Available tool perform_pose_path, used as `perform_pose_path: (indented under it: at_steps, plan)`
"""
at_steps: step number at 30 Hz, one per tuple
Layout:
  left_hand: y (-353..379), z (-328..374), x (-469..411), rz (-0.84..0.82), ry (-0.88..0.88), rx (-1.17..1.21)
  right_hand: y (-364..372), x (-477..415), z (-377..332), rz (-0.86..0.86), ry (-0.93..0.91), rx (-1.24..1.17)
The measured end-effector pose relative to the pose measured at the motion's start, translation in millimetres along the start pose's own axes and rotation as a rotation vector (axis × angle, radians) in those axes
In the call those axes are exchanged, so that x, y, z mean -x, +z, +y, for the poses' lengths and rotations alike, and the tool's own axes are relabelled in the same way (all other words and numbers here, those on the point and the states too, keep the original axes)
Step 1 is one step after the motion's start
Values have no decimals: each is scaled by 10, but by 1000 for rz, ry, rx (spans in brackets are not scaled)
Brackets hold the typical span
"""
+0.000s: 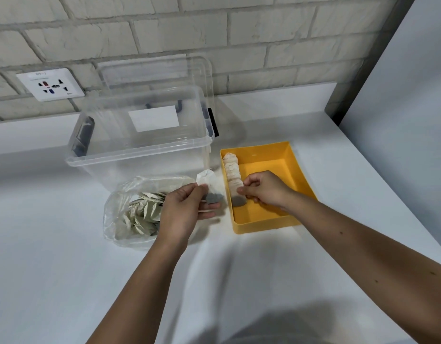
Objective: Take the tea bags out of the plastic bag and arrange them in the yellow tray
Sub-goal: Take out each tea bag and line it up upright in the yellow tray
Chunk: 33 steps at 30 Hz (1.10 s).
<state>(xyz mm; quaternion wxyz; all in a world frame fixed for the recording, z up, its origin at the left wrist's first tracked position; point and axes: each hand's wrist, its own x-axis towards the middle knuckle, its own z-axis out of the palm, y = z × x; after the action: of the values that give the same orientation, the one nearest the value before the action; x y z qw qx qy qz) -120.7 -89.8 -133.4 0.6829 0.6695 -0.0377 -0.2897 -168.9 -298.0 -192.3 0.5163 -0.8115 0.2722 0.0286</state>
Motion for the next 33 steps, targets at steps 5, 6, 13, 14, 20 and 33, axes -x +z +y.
perform_pose_path:
  at_steps: [5,6,13,14,20,33]
  plan:
    - [-40,-14,2,-16,-5,-3,44,-58,3,58,-4,28]
    - [-44,-19,-1,-22,0,-6,49,-61,2,68,-3,33]
    - [-26,-58,-11,-19,38,-23,-51,59,-112,129,-49,-15]
    - [-20,-54,-7,-18,48,-30,-74,112,-165,137,-76,-64]
    - [92,-4,25,-49,71,-86,-119,488,-528,-142,-148,-199]
    - [-238,125,-23,81,169,-63,-156,334,-175,-26,55,204]
